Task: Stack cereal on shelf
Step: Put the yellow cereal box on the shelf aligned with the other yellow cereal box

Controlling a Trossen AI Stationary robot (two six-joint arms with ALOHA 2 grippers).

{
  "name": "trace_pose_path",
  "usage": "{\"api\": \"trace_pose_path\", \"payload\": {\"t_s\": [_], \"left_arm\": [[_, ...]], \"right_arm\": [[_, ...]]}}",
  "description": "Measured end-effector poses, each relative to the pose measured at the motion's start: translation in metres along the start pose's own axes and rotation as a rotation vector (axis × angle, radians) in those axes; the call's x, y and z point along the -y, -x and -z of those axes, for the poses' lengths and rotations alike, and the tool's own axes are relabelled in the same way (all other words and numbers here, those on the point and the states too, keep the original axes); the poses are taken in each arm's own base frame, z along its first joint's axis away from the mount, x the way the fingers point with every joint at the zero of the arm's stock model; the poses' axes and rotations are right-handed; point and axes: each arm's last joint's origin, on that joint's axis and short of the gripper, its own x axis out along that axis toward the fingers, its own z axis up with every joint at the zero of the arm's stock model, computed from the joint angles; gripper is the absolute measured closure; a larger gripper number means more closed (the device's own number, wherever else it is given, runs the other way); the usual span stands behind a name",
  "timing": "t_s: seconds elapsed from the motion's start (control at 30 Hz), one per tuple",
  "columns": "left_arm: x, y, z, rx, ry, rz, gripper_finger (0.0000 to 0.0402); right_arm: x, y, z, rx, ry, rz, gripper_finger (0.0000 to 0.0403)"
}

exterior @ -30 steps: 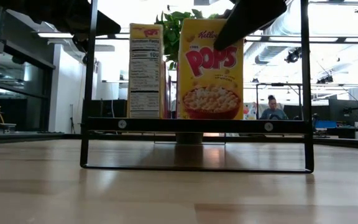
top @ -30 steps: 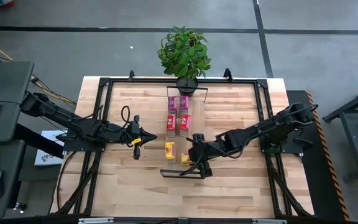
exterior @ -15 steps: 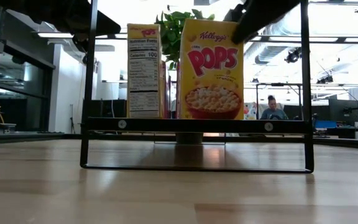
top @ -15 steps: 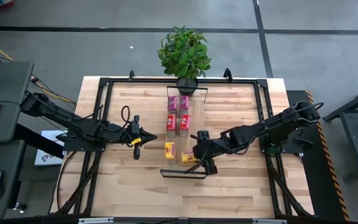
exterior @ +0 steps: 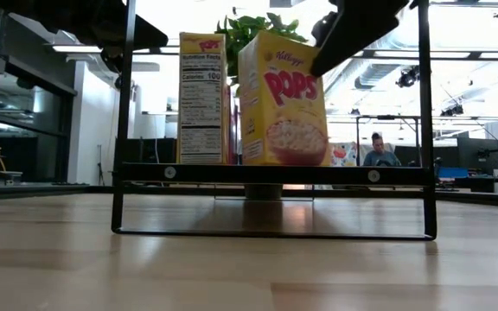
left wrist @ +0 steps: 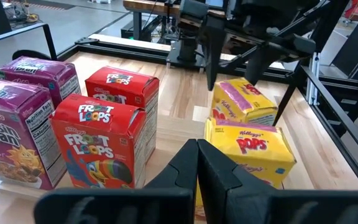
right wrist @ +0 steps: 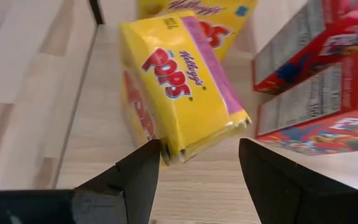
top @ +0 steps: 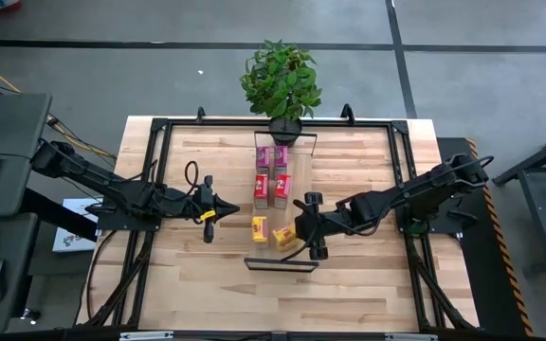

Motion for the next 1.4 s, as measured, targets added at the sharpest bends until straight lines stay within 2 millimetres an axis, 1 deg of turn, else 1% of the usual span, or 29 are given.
{"api": "trace_pose_path", "payload": {"t_s": [0.37,0.57,0.73,0.9,1.07,1.13,1.2,1.27,1.33,1.37,1.4], "left_arm": [[0.0,0.0,0.0,0.0,0.0,0.0,0.0401],[0.0,0.0,0.0,0.0,0.0,0.0,0.0401],[0.0,0.0,0.0,0.0,0.0,0.0,0.0401],[0.0,0.0,0.0,0.0,0.0,0.0,0.0401],[0.0,0.0,0.0,0.0,0.0,0.0,0.0401],[0.0,0.0,0.0,0.0,0.0,0.0,0.0401],[0.0,0.0,0.0,0.0,0.002,0.0,0.0401],[0.0,0.0,0.0,0.0,0.009,0.002,0.0401],[0.0,0.0,0.0,-0.002,0.009,0.009,0.0401],[0.0,0.0,0.0,-0.003,0.009,0.013,0.0401],[0.0,0.0,0.0,-0.004,0.008,0.014,0.0401]], "right_arm": [[0.003,0.0,0.001,0.001,0.0,0.109,0.019],[0.006,0.001,0.004,-0.025,-0.016,0.209,0.019],[0.006,0.0,0.004,-0.016,-0.021,0.212,0.019],[0.007,0.001,0.012,-0.099,-0.006,0.211,0.019],[0.005,0.002,0.019,-0.178,-0.005,0.099,0.0193],[0.004,0.002,0.021,-0.202,0.011,0.063,0.0207],[0.005,0.002,0.023,-0.232,0.029,0.059,0.0236],[0.01,0.002,0.027,-0.28,0.029,0.071,0.0285],[0.016,-0.001,0.033,-0.317,0.011,0.075,0.035],[0.019,-0.003,0.038,-0.327,-0.001,0.062,0.0375],[0.023,-0.006,0.044,-0.335,-0.016,0.047,0.0388]]}}
